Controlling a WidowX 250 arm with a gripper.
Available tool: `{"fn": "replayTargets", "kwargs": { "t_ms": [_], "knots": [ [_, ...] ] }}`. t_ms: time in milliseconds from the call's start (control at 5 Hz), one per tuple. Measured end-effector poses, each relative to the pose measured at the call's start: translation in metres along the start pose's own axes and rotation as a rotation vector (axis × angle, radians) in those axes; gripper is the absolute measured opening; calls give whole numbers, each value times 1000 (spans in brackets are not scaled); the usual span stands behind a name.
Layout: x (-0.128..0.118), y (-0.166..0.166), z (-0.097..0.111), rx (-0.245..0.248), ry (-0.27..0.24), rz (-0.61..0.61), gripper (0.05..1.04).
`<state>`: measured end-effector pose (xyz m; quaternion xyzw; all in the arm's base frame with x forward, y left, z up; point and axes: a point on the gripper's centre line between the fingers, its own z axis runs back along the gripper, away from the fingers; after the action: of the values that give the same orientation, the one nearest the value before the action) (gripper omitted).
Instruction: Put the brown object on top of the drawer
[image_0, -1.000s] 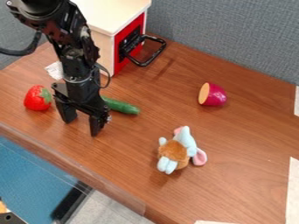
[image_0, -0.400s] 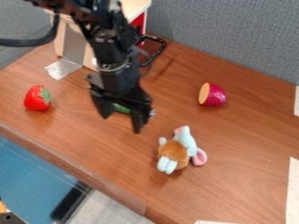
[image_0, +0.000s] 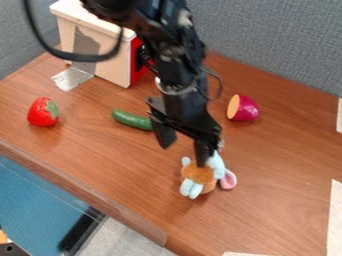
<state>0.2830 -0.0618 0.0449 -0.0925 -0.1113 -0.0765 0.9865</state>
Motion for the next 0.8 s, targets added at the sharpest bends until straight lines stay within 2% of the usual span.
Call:
{"fn": "replayTargets", "kwargs": {
  "t_ms": [200,400,600,800],
  "knots": [
    [5,-11,-16,-13,28,-8,999],
    [5,-16,-32,-4,67,-15,999],
    [5,-10,-49,20,117,-5,1000],
    [7,-9,-52,50,119,2,948]
  ]
}}
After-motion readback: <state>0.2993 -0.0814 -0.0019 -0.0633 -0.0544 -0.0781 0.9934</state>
